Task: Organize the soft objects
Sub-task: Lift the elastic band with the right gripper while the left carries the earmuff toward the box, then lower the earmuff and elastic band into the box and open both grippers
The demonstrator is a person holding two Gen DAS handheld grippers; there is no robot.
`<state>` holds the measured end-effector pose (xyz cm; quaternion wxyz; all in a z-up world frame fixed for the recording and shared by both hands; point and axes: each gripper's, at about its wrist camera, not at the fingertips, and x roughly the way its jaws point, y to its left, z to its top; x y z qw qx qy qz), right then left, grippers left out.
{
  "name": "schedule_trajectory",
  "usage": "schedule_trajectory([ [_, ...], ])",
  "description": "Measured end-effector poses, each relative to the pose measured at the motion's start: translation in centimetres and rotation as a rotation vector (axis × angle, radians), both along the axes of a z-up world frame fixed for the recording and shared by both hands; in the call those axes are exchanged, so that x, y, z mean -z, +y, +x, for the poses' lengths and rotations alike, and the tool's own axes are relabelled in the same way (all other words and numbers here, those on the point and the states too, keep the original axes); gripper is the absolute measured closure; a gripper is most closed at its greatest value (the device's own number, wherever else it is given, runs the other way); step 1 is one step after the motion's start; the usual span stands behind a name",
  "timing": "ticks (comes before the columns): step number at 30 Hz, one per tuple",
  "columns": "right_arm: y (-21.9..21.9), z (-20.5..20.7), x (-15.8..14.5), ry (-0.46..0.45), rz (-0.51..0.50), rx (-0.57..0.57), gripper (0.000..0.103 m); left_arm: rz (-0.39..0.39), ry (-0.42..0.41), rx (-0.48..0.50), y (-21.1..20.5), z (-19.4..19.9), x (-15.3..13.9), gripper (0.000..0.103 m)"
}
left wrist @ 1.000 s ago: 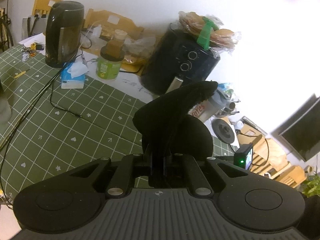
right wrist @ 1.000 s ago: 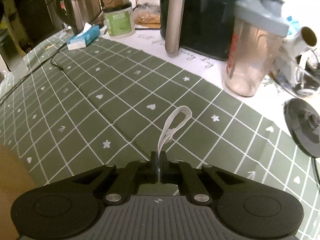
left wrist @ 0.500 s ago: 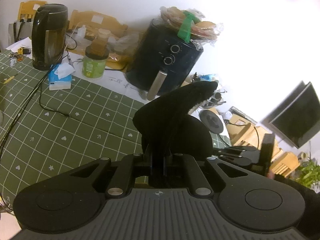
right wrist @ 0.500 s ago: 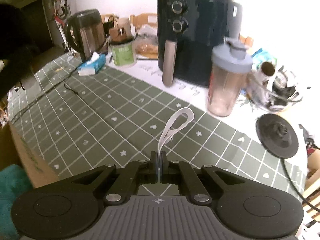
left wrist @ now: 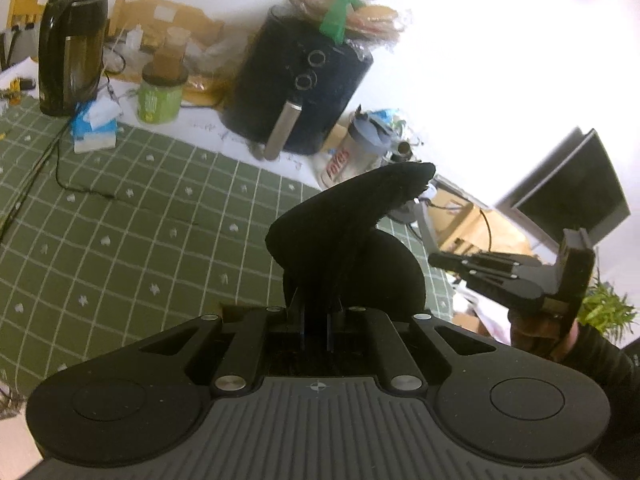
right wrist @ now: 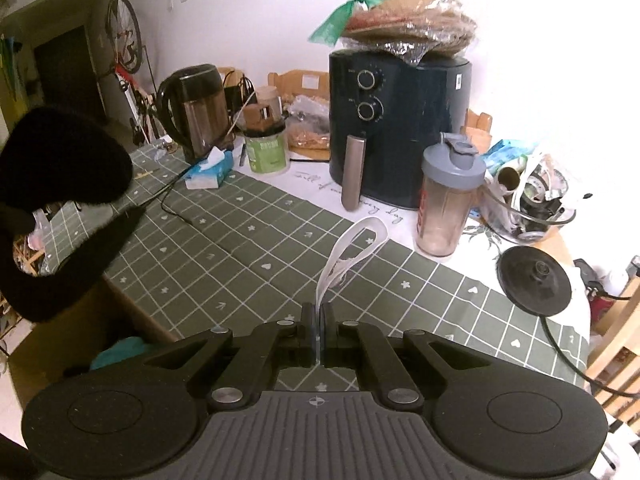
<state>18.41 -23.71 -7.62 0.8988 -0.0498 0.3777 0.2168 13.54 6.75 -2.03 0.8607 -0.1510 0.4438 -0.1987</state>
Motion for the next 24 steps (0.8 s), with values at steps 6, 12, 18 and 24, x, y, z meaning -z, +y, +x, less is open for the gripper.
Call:
schedule_trajectory([
  [6,0.5,-2.7,-1.2,-0.006,0.018,0.02,0.099,-0.001,0.039,-0.007,0.4,-1.7,0.7,0.094],
  [12,1.4,-5.0,-2.1,-0.008,0.033,0.017,0.099,0.031,0.093,-0.056,1.0,-3.5,1.7,0.089],
  [18,2.5,-7.6,-2.4,0.01,0.042,0.002,0.099,0.11,0.121,-0.079,1.4,-4.9,2.6,0.073],
  [24,3.2,-9.8,-2.2,0.037,0.072,0.026,0.099,0.145,0.04,-0.072,1.5,-6.6,1.8,0.052],
])
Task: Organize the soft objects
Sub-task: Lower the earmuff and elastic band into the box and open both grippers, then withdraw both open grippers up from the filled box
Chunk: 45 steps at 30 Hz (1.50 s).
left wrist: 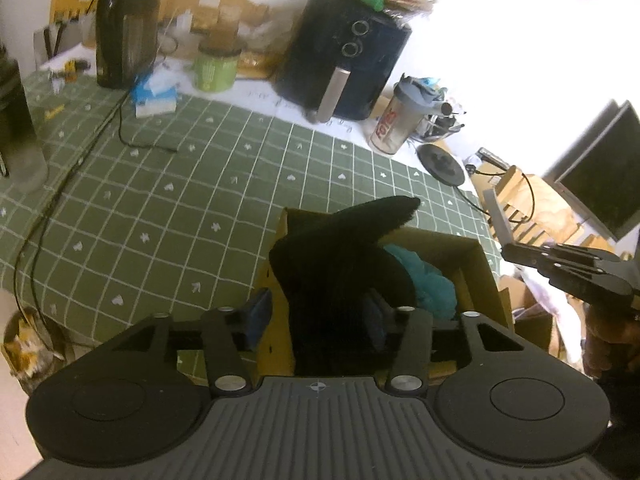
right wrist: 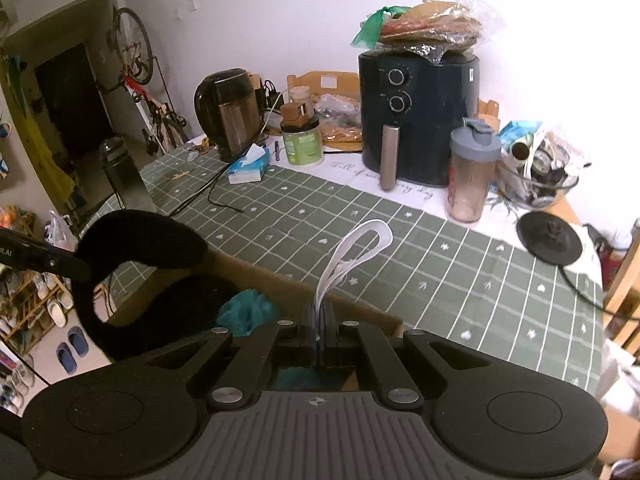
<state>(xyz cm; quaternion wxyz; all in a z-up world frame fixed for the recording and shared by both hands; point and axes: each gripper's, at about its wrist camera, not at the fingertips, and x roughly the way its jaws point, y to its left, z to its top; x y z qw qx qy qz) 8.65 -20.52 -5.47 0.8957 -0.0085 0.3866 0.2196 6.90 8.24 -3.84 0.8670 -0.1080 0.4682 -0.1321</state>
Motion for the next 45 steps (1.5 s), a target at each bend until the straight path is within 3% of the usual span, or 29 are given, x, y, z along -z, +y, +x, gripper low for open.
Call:
schedule_trajectory([
  [6,0.6,-1.5,-0.7,-0.015,0.009,0.014,0.099,0.063,-0.052,0.031,-0.9,-1.4,-0.5,0.047],
  [11,1.0,-2.6,-1.1,-0.019,0.007,0.019,0.099,0.062,-0.074,0.025,-0.8,-2.1,-0.7,0.047],
  [14,1.6,-3.0,-0.3,0.029,-0.032,0.036,0.092,0.062,-0.086,0.019,-1.0,-2.6,-0.7,0.045],
  [15,1.7,-3.2,0.1,0.038,-0.047,0.043,0.079,0.064,-0.089,0.019,-1.1,-2.8,-0.8,0.043],
  [16,1.9,-3.4,0.3,0.048,-0.062,0.045,0.054,0.067,-0.091,0.019,-1.2,-2.9,-0.8,0.042],
  [17,2.1,-3.7,0.5,0.051,-0.071,0.044,0.039,0.076,-0.092,0.019,-1.4,-3.0,-0.8,0.035],
  [18,2.3,-4.1,0.5,0.046,-0.084,0.046,0.016,0.085,-0.094,0.016,-1.6,-3.1,-0.8,0.031],
  [19,2.6,-4.5,0.4,0.032,-0.093,0.037,0.008,0.095,-0.096,0.013,-1.7,-3.3,-0.8,0.03],
  [21,3.4,-5.2,0.2,0.021,-0.11,0.005,0.003,0.113,-0.107,0.006,-2.2,-3.6,-1.1,0.021],
  [28,5.8,-5.7,0.0,0.086,-0.219,-0.031,0.0,0.157,-0.121,-0.027,-3.9,-4.6,-1.2,0.0],
  [33,5.6,-7.1,0.2,0.138,-0.238,-0.022,0.0,0.214,-0.083,-0.07,-5.5,-5.3,-1.0,0.0],
  [45,1.9,-8.0,0.9,0.226,-0.26,0.138,0.0,0.344,-0.044,-0.123,-8.5,-6.6,-0.8,0.0],
])
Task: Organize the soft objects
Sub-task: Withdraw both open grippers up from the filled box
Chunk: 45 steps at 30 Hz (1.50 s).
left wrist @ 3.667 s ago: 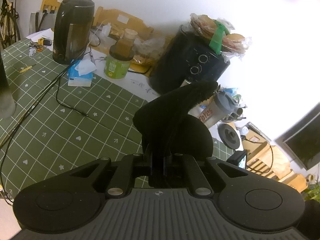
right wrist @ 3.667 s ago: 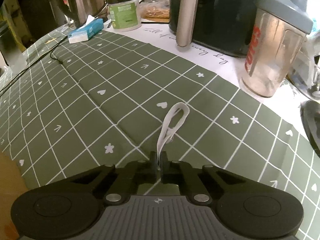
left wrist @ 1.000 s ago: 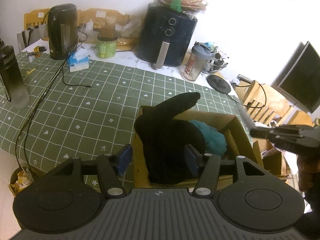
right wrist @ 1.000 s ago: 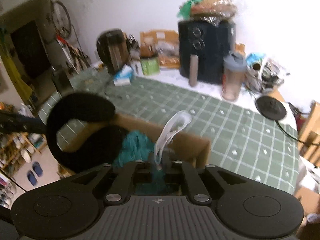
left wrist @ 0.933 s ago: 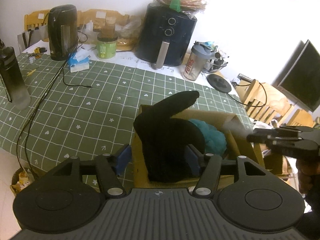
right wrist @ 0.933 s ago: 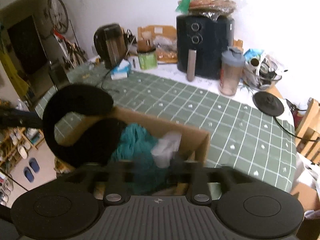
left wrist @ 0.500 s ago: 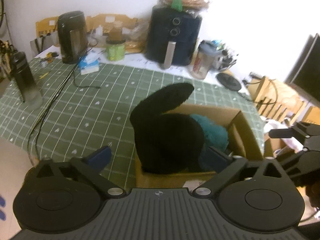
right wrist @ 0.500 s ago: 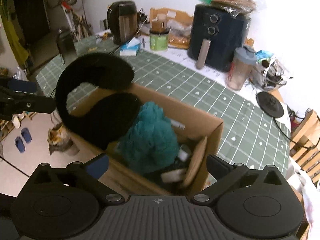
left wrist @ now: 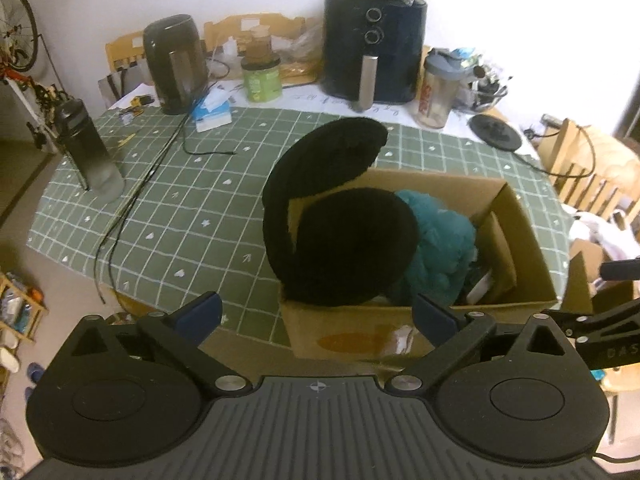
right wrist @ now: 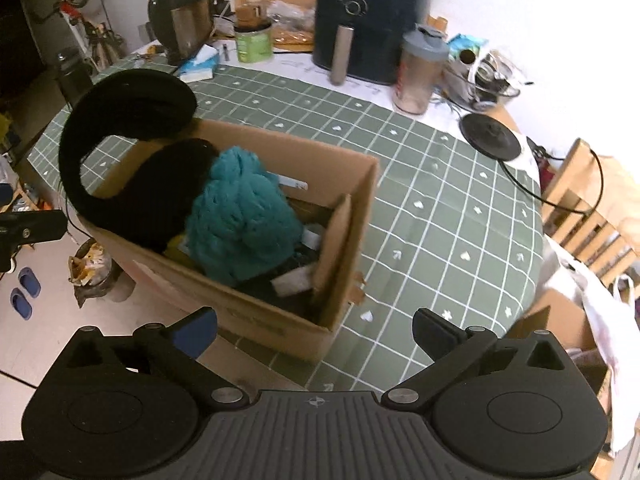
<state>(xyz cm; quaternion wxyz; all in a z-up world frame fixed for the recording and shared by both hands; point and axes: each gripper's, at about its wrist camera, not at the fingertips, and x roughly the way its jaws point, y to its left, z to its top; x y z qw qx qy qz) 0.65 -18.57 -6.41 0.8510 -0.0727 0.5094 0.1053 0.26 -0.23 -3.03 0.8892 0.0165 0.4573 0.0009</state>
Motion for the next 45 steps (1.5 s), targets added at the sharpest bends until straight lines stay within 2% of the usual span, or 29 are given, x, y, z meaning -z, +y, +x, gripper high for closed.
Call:
schedule_trajectory([
  [13,-0.2,-1.2,0.1,0.015,-0.005,-0.053,0.0,0.02,0.062,-0.053,-1.3,-0.5,0.1,0.0],
  [24,-1.4,-1.4,0.0,0.013,-0.001,-0.036,0.0,0.027,0.05,-0.032,-2.8,-1.2,-0.3,0.0],
  [45,-2.0,-1.4,0.1,0.015,0.001,-0.022,0.0,0.026,0.056,-0.039,-3.0,-1.3,-0.4,0.0],
])
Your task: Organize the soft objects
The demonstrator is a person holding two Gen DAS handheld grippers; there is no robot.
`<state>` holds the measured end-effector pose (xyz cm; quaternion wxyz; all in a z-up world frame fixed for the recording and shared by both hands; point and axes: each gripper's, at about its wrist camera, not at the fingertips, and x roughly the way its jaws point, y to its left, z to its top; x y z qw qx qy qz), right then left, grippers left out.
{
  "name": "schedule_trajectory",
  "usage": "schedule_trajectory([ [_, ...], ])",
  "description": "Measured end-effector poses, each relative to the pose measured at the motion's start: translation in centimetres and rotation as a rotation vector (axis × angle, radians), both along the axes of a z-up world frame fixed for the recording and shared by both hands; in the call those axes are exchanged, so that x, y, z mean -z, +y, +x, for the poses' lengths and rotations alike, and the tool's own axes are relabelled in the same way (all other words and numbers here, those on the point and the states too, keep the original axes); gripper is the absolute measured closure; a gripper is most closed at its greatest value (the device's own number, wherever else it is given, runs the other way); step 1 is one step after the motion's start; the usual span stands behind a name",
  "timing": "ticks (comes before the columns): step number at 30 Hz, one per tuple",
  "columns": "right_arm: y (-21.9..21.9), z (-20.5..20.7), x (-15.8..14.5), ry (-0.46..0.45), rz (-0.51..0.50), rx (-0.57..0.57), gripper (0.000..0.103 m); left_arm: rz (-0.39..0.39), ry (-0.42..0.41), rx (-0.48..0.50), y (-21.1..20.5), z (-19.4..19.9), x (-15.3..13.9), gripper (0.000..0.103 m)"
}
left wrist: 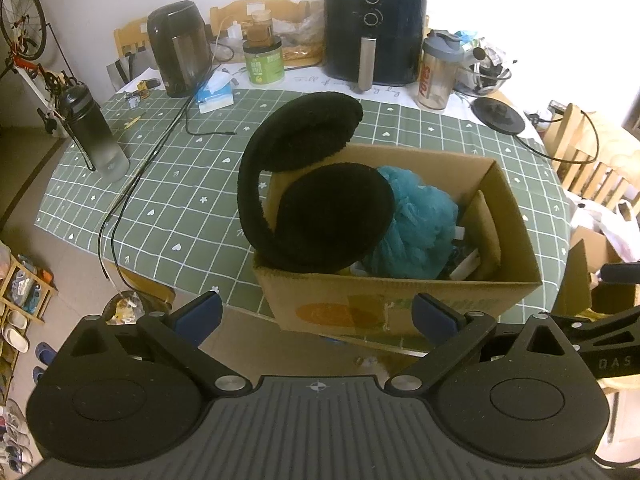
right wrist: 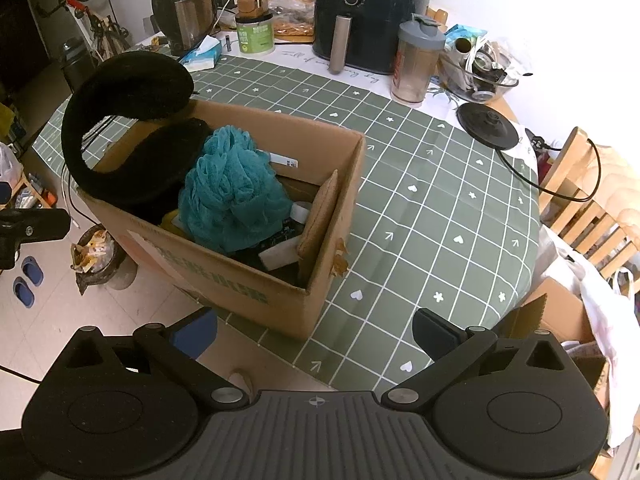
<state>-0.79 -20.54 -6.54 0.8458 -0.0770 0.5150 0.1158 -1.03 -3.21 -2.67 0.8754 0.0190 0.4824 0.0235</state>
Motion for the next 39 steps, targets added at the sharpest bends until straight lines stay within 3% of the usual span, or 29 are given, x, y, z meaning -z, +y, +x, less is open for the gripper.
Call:
schedule_trajectory([
  [39,0.1,1.1,0.9,0.012,-0.002,0.03,0.0,-0.019,-0.022,0.009,0.6,0.6,0.3,0.0],
])
